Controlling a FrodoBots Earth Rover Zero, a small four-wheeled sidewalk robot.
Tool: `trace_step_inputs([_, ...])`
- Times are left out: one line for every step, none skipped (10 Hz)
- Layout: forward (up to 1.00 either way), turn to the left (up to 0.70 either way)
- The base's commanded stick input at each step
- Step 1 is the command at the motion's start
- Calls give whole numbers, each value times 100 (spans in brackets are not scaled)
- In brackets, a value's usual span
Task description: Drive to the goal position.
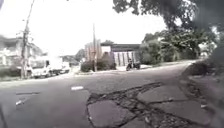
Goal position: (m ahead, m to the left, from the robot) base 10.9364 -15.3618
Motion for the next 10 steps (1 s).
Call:
trace_step_inputs([70,-13])
trace_step_inputs([70,-5])
trace_step_inputs([70,0])
trace_step_inputs([70,0])
trace_step_inputs([70,0])
trace_step_inputs([70,0])
trace_step_inputs([70,-9])
trace_step_inputs([70,-28])
trace_step_inputs([70,-35])
trace_step_inputs([70,-35])
